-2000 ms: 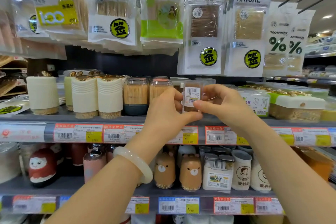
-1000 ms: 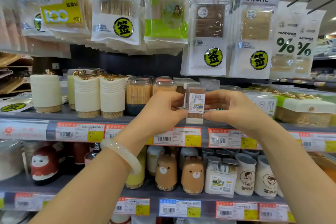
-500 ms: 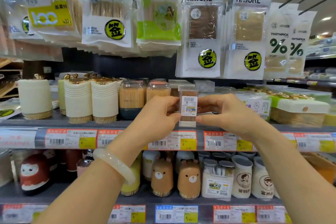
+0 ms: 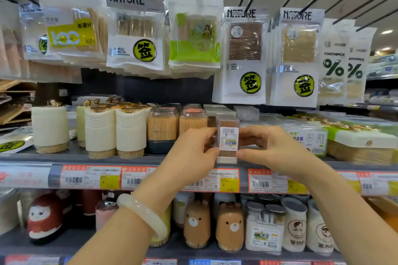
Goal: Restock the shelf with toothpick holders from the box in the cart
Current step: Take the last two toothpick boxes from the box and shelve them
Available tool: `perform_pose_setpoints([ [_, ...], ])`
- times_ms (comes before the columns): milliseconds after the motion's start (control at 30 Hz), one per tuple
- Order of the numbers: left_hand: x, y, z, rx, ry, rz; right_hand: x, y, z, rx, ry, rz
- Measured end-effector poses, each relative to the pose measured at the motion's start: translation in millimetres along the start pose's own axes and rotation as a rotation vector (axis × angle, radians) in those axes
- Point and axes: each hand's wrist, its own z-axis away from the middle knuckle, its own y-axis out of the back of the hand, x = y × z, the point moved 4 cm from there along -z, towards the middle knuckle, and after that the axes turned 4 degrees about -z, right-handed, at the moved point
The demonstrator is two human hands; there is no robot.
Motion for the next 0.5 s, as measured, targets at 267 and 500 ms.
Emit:
perform_pose_setpoints([
  [267, 1.3, -0.3, -0.1, -0.021, -0.011, 0.013, 3.2, -0.3, -3.1, 0.12, -0.027, 0.005],
  [500, 1.2, -1.9, -1.4, -0.039, 0.024, 0.006, -5.8, 6.7, -2.4, 0.193, 0.047, -0.154],
])
